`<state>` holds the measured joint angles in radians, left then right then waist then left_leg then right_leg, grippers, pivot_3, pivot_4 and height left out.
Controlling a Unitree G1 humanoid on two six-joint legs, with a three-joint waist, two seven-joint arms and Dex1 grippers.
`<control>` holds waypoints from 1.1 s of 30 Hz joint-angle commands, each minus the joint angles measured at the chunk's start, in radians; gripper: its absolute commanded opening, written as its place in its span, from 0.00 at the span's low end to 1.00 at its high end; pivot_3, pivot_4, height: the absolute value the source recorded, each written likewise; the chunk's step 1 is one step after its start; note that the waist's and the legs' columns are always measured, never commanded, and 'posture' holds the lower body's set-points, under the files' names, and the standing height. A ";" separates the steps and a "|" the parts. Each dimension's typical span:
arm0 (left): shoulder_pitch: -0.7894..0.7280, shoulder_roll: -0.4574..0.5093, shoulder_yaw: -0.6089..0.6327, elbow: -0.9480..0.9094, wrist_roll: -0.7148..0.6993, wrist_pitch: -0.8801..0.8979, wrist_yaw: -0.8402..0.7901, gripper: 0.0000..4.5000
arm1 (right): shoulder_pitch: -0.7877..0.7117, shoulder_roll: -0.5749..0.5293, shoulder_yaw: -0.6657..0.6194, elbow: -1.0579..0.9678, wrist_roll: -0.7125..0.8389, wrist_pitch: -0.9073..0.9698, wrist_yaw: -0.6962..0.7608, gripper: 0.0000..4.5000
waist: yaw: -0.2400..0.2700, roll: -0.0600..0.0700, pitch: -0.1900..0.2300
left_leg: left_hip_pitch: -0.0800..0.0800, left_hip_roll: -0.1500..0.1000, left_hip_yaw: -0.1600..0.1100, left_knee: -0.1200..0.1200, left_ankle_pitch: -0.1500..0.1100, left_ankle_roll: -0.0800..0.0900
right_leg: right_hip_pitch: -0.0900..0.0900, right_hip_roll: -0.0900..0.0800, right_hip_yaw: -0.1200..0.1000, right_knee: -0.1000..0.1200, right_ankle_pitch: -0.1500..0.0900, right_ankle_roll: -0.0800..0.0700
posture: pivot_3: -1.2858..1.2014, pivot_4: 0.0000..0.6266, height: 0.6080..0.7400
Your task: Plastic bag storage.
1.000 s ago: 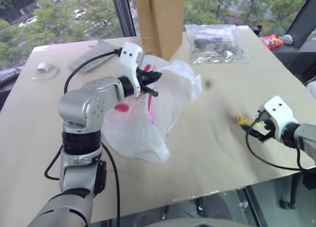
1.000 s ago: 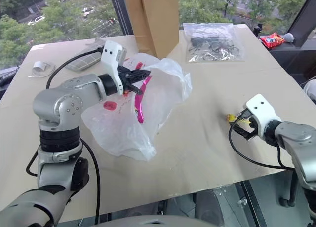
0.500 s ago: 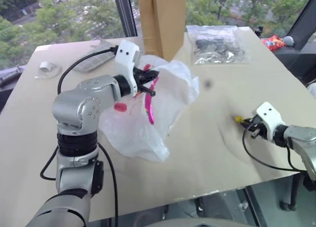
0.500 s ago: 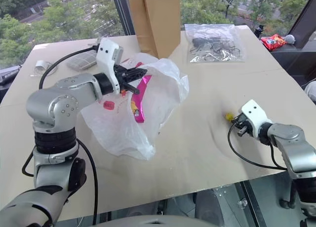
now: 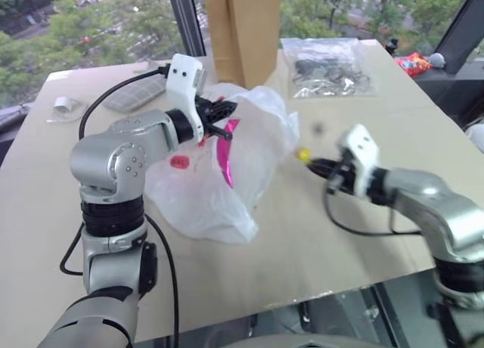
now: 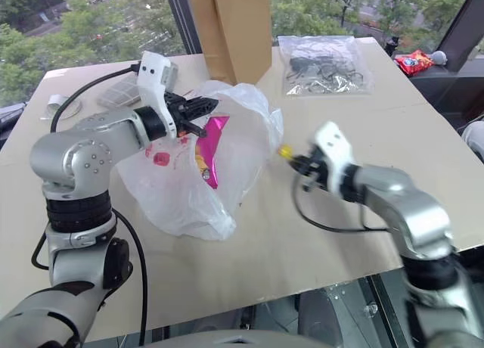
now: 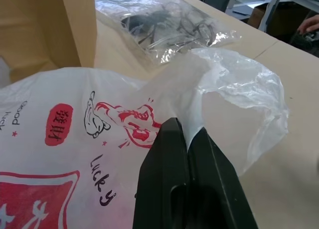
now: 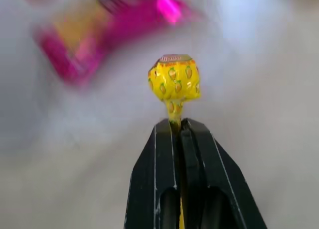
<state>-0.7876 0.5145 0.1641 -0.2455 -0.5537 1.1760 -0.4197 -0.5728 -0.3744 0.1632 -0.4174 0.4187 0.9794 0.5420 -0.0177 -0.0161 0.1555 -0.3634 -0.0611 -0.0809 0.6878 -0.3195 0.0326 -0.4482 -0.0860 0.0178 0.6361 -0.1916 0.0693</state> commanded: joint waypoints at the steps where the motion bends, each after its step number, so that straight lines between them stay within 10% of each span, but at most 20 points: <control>1: -0.017 0.037 0.039 -0.040 -0.028 0.006 -0.016 0.00 | -0.175 0.139 0.085 0.285 -0.117 -0.084 -0.102 0.01 | 0.001 0.000 0.000 | -0.001 -0.001 0.000 0.000 0.000 0.000 | 0.000 0.000 0.000 -0.001 0.000 0.000 | 0.52 0.24 1.00; 7: -0.008 0.038 0.042 -0.063 -0.039 0.005 -0.007 0.00 | -0.434 0.330 0.100 0.874 -0.259 -0.386 -0.161 0.01 | -0.004 0.000 0.000 | -0.002 -0.004 -0.003 -0.003 0.000 0.000 | 0.000 -0.001 -0.003 -0.005 0.000 0.000 | 0.52 0.24 1.00; 12: -0.002 0.038 0.046 -0.075 -0.036 0.003 0.011 0.00 | -0.516 0.359 0.094 1.094 -0.327 -0.544 -0.144 0.41 | -0.026 0.000 0.000 | -0.003 -0.004 -0.005 -0.005 0.000 0.000 | 0.000 -0.001 -0.005 -0.009 0.000 0.000 | 0.52 0.24 1.00; 18: 0.016 0.035 0.031 -0.066 -0.027 -0.024 0.010 0.00 | -0.397 0.263 0.113 0.725 -0.313 -0.419 -0.028 0.98 | -0.054 0.001 0.001 | -0.003 -0.003 -0.008 -0.005 0.000 0.000 | -0.001 -0.001 -0.005 -0.009 0.000 0.000 | 0.52 0.24 1.00; 27: 0.059 0.041 0.011 -0.033 -0.030 -0.116 -0.059 0.00 | -0.181 0.106 -0.021 -0.006 -0.091 -0.036 0.031 0.98 | -0.042 0.002 0.001 | -0.003 -0.004 -0.009 -0.003 0.000 0.000 | -0.001 -0.001 -0.004 -0.006 0.000 0.000 | 0.52 0.24 1.00; 33: 0.117 0.067 0.067 -0.101 -0.137 -0.089 -0.140 0.60 | -0.196 0.064 -0.076 0.029 -0.129 -0.004 -0.068 1.00 | -0.034 0.002 0.001 | -0.001 -0.004 -0.007 -0.002 0.000 0.000 | -0.001 -0.001 -0.001 -0.002 0.000 0.000 | 0.52 0.24 1.00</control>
<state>-0.6731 0.5608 0.1918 -0.2827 -0.6467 1.0855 -0.5299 -0.7518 -0.2975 0.1159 -0.3953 0.3099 0.9809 0.4982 -0.0518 -0.0145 0.1565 -0.3638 -0.0650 -0.0872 0.6862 -0.3194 0.0324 -0.4491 -0.0872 0.0173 0.6348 -0.1914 0.0694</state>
